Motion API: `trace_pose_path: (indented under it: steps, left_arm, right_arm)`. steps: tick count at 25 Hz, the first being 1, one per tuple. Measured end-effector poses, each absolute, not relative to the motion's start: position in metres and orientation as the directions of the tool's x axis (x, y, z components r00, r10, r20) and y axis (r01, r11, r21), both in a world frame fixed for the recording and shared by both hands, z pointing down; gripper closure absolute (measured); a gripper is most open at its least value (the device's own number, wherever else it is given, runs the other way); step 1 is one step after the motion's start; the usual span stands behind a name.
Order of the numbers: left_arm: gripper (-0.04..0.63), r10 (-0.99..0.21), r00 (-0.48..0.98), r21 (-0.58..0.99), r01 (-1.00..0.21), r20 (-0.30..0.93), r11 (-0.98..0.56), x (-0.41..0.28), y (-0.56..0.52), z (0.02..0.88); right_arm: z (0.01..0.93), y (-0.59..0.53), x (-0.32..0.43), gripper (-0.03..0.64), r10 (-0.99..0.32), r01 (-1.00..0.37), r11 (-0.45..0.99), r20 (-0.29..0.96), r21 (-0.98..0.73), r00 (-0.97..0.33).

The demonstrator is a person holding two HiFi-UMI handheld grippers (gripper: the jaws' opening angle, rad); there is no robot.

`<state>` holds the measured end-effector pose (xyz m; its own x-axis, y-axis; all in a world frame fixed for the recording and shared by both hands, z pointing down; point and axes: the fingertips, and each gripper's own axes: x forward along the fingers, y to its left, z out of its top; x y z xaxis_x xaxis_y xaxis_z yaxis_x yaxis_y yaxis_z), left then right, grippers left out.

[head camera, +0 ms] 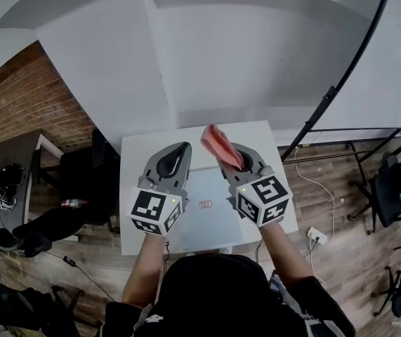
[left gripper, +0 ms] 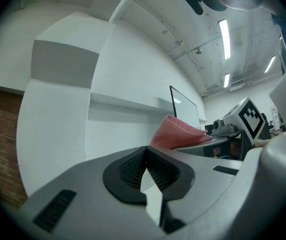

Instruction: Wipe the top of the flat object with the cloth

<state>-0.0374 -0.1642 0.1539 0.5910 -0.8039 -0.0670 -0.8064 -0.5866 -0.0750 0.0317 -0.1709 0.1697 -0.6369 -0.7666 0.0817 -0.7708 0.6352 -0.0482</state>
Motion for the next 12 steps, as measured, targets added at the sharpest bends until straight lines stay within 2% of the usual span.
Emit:
trace_pose_path:
  steps: [12]
  left_arm:
    - [0.584,-0.793,0.605,-0.072,-0.796,-0.073,-0.601,-0.0331,-0.1703,0.1525]
  right_arm:
    - [0.1629,-0.1797,0.0326,0.569,-0.772,-0.775,0.631,0.066,-0.036,-0.632]
